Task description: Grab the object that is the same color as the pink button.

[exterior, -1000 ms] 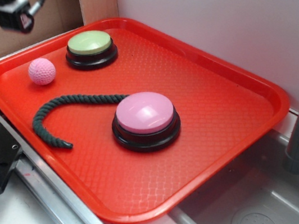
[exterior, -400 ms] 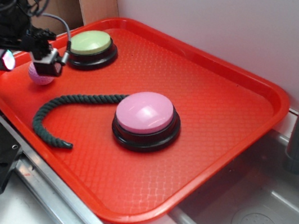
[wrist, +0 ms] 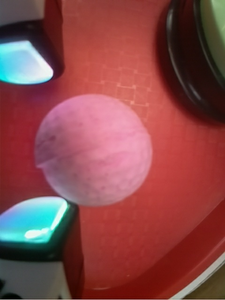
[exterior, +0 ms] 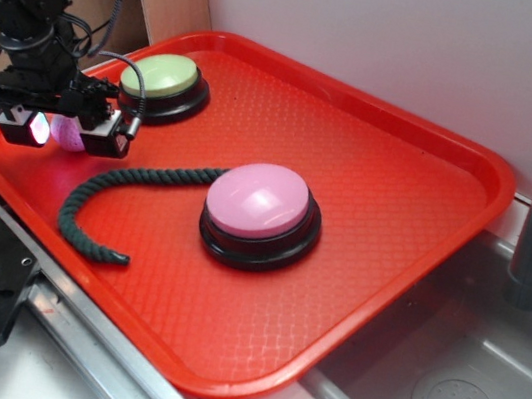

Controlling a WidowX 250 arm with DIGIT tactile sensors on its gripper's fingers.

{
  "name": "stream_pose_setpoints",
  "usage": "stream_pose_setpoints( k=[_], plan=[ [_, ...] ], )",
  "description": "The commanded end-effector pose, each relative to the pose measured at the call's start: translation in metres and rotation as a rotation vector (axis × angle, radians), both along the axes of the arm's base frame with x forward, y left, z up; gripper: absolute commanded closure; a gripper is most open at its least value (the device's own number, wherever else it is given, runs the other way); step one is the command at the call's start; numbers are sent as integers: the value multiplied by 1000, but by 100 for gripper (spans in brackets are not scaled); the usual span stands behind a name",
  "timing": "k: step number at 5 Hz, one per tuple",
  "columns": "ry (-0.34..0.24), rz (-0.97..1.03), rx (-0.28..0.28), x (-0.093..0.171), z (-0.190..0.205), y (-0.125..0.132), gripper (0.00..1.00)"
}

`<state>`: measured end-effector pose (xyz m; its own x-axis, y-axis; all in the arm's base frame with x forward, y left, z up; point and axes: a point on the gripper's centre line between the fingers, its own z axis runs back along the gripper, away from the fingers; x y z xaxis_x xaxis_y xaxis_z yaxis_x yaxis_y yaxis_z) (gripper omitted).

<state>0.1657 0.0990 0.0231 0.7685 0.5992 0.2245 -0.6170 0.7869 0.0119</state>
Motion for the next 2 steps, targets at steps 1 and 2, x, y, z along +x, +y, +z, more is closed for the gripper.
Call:
stream_pose_setpoints(
  k=[1,2],
  plan=[
    [-31,2,33,4,2,13,0],
    [-35,-5,47,6,0,15,100]
  ],
)
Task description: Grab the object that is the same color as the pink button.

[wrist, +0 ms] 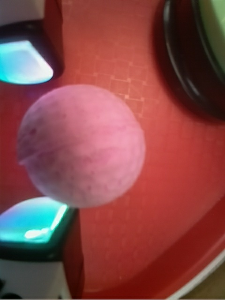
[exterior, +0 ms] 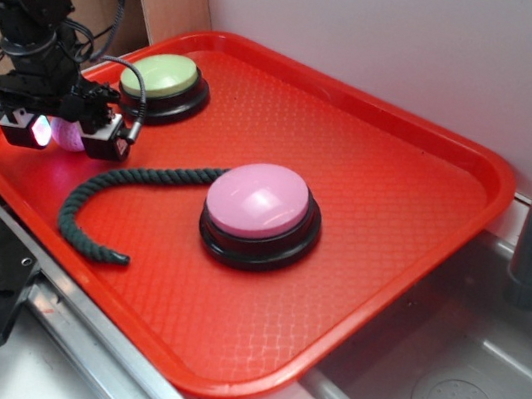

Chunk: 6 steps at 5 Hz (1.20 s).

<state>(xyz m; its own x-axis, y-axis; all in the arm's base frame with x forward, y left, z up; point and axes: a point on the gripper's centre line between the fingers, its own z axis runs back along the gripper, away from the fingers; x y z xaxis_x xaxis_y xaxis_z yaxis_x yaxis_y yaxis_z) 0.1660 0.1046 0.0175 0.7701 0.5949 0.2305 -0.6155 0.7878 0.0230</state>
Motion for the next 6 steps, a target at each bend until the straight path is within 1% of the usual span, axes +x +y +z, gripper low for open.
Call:
stream_pose_setpoints(
  k=[1,2,3,4,5,6],
  plan=[
    [-33,-5,32,5,7,9,100],
    [-21,-21,25,5,22,10,100],
    [89,13,-118,2,58,7,100],
    [109,-20,-158,12,96,-15,100],
    [107,-123,-155,33,128,-54,100],
    [71,-233,-130,45,149,-87,100]
  ],
)
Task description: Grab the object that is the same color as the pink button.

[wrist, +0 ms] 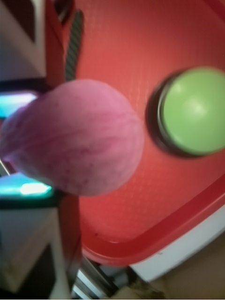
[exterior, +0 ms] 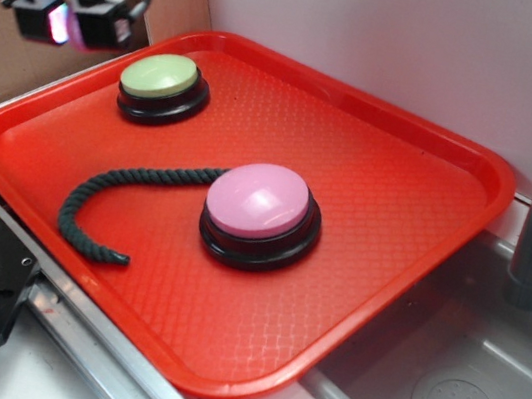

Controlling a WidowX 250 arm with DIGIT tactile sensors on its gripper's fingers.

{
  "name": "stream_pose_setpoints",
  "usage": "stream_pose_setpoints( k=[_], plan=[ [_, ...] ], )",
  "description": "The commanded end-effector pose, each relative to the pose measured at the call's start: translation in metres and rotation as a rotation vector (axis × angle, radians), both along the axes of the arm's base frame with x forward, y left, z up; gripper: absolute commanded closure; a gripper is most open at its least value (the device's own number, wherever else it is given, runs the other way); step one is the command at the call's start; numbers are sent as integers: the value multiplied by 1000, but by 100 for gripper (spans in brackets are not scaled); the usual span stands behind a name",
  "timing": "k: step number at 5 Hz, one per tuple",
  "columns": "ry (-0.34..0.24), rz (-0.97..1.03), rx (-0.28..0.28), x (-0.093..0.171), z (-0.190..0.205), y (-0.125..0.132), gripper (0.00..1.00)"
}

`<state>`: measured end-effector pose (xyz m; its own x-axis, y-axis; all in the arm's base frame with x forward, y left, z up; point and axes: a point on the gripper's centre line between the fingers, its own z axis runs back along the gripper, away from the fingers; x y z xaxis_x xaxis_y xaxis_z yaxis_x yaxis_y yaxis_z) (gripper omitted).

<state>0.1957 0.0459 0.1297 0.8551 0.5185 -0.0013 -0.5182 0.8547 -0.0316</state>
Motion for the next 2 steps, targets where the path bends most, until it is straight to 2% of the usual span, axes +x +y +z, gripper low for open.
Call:
stream_pose_setpoints(
  k=[1,2],
  plan=[
    [-143,-200,32,22,45,-47,100],
    [-127,-162,51,19,39,-40,100]
  ],
)
